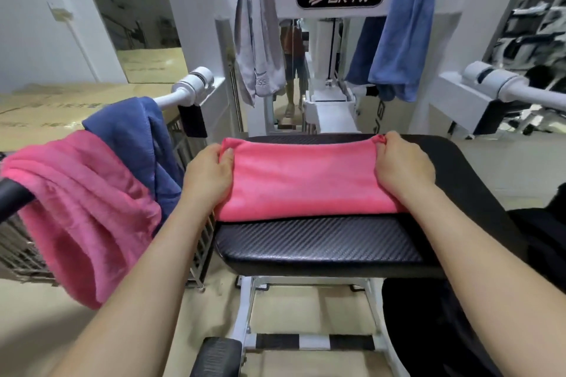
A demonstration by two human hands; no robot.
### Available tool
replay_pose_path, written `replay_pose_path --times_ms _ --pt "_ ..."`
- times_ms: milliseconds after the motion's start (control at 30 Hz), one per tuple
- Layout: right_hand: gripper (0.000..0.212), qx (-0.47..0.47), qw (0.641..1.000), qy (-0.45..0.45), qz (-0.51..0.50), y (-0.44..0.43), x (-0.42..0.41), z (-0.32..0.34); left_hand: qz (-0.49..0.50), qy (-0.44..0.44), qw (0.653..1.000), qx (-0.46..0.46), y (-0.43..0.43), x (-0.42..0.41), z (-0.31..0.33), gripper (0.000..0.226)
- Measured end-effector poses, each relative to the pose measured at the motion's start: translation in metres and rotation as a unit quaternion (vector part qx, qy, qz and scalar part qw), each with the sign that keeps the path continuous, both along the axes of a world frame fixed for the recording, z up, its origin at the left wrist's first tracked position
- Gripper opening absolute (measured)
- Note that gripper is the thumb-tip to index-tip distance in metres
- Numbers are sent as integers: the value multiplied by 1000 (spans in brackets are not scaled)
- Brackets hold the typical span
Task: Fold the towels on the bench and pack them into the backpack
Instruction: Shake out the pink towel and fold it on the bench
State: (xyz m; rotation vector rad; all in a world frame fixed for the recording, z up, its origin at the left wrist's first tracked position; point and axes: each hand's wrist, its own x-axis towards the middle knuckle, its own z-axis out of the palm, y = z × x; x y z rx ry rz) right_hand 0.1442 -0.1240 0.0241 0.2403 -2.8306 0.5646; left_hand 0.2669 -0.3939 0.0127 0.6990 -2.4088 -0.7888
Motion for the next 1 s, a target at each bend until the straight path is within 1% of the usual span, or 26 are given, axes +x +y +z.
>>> replay_pose_path --times_ms 133,233,267,300,333,367,400,433,467,500,533,567,600,667,733,833,900,933,967,1000 --pt "29 61 997 48 -26 -6 2 -2 36 -44 996 -64 -8 -4 -8 39" --pt "24 85 993 65 -44 -7 3 -2 80 -95 988 -88 -4 1 -7 40" --pt "25 93 991 79 -53 -6 5 2 92 -94 986 -104 -2 4 -3 39" --pt "31 104 988 106 -53 -8 7 7 91 -71 985 -131 0 7 1 38" --pt "38 105 983 144 -34 -15 10 11 66 -35 982 -171 4 7 7 39" --pt "44 96 981 168 13 -26 16 15 12 0 978 -207 10 4 11 39" --pt "46 80 980 156 89 -40 23 16 -67 7 971 -227 19 1 14 38" --pt "45 68 975 118 175 -56 32 12 -151 -17 957 -249 29 -4 13 40" --pt "44 72 965 69 243 -70 41 3 -218 -64 935 -271 39 -7 8 46" --pt "47 94 955 29 278 -79 47 -7 -254 -119 916 -288 46 -7 0 52" --pt "51 127 951 0 282 -81 49 -14 -256 -167 906 -294 49 -6 -7 57" --pt "58 154 952 -27 263 -77 46 -17 -243 -201 904 -290 45 -4 -13 61" --pt "64 169 955 -46 238 -67 39 -17 -227 -211 907 -285 38 -2 -18 66" --pt "73 181 965 -67 177 -41 26 -15 -202 -205 915 -281 28 5 -24 79" --pt "78 160 977 -90 111 -17 16 -14 -182 -199 935 -231 23 7 -24 83" --pt "82 125 985 -113 40 -1 18 -15 -128 -172 968 -133 22 5 -30 80" --pt "82 119 989 -85 -2 1 25 -10 -86 -122 986 -70 20 7 -29 70" --pt "81 111 992 -65 -15 2 28 -6 -73 -90 990 -76 20 11 -26 61" --pt "79 89 994 -57 -18 4 31 0 -66 -45 990 -112 20 17 -24 52" --pt "78 52 996 -68 -12 7 32 6 -60 7 986 -153 22 25 -20 43"
